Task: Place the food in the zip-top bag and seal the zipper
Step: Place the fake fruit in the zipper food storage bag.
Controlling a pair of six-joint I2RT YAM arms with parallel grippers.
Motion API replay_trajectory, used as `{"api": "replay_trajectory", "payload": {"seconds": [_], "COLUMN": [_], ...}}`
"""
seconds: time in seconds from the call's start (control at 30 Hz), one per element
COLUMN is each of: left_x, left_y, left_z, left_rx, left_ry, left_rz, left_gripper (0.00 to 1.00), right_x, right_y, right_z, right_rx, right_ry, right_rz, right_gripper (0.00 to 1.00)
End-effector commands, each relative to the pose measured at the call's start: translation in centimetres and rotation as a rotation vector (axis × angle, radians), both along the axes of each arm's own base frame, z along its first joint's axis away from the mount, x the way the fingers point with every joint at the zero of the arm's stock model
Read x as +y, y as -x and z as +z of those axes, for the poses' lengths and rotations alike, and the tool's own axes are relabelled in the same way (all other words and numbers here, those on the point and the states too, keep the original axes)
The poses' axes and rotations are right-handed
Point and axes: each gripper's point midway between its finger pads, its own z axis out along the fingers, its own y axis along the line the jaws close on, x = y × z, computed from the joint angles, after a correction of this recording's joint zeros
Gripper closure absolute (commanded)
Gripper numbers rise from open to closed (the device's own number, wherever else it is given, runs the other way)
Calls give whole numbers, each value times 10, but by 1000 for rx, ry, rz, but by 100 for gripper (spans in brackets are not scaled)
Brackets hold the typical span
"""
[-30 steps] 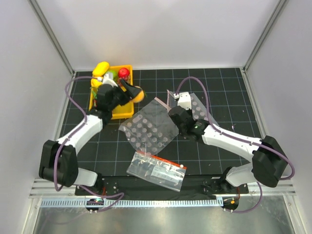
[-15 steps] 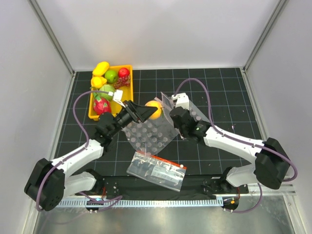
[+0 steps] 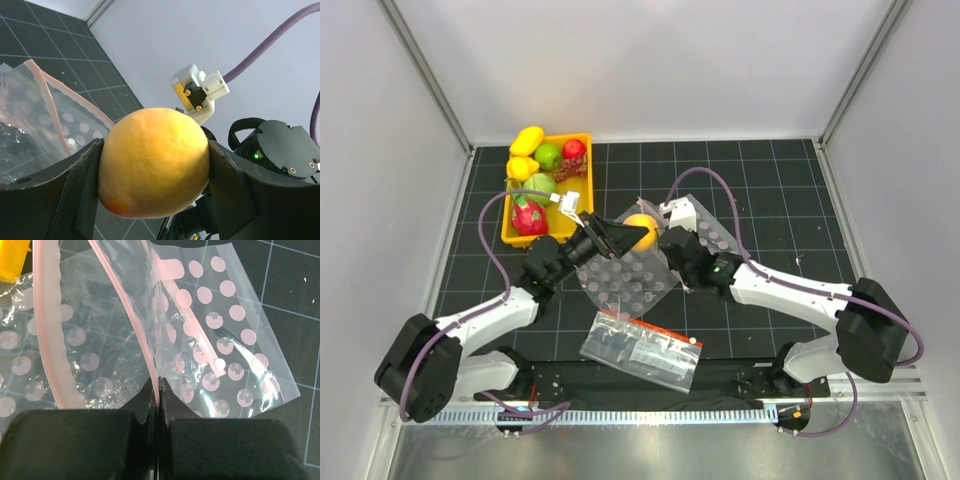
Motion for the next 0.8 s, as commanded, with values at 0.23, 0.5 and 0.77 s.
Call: {"api": "replay_trajectory", "payload": {"seconds": [0.23, 0.5, 0.77], "left_x": [-18, -13, -10], "left_y": [-30, -38, -43], "left_z": [-50, -72, -86], "left_rx": [84, 123, 127], "left_ry": [-139, -322, -549], "left_rz": [58, 148, 240], "left_gripper": [100, 99, 96], "right_x": [11, 10, 17], "right_y": [-1, 0, 5], "right_z": [36, 39, 40], "right_rx": [-84, -94, -108], "right_ry": [-147, -153, -95], "right_rz": [18, 21, 46], "right_gripper": [99, 99, 99]}}
